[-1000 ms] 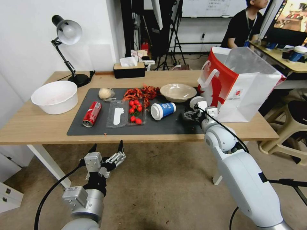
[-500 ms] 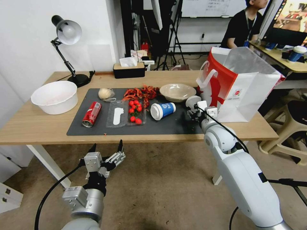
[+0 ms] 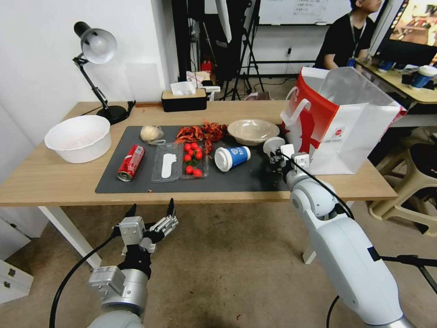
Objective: Pick up the trash from the table and place it into the takeout bag.
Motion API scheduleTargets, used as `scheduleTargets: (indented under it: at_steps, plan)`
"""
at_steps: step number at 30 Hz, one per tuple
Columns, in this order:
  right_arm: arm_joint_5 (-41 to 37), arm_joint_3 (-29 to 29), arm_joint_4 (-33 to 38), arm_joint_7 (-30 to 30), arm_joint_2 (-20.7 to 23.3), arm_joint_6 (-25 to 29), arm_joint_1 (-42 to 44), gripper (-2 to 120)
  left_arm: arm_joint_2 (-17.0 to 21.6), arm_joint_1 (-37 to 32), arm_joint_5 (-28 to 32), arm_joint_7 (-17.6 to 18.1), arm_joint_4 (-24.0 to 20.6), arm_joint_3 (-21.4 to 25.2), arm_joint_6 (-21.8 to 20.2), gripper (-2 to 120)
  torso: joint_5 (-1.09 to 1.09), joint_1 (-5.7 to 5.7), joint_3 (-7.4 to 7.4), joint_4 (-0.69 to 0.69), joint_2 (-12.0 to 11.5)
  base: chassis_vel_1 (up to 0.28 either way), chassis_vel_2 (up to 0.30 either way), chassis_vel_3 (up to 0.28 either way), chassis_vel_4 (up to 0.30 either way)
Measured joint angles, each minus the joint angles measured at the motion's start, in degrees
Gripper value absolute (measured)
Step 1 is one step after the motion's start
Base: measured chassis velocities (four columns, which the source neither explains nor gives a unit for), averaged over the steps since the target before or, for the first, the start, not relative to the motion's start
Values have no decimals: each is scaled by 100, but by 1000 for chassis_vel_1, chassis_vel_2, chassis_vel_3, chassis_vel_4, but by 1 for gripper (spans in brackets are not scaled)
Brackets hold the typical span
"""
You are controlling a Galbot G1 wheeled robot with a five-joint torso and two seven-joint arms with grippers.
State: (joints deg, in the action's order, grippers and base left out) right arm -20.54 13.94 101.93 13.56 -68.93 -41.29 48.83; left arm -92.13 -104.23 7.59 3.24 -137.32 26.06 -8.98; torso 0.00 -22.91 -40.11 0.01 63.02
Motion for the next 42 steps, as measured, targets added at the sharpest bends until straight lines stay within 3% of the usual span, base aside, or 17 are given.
scheduleTargets:
  at_steps: [3, 13, 22, 27, 42]
  plan:
    - [-44, 0, 35, 14, 5, -18, 5, 7, 0, 0, -12, 18, -3, 7, 28, 100, 0, 0, -1, 0, 0, 0, 0, 0, 0]
    - [-115, 40, 144, 36, 36, -14, 84, 7, 0, -6, -31, 41, -19, 7, 68, 100, 1, -1, -1, 2, 0, 0, 0, 0, 0]
    - [-291, 314, 992, -44, 357, 29, 465, 3, 0, -17, -37, 48, -55, 24, 84, 100, 0, -2, -1, -1, -1, 0, 0, 0, 0]
    - [-319, 369, 1093, -79, 398, 57, 531, 2, 0, -19, -38, 49, -56, 25, 92, 100, 1, -1, -1, -1, -1, 0, 0, 0, 0]
    - [-457, 892, 1765, -534, 720, 607, 1019, 2, 0, -41, -40, 51, -68, 43, 146, 100, 0, -1, 0, -1, -1, 0, 0, 0, 0]
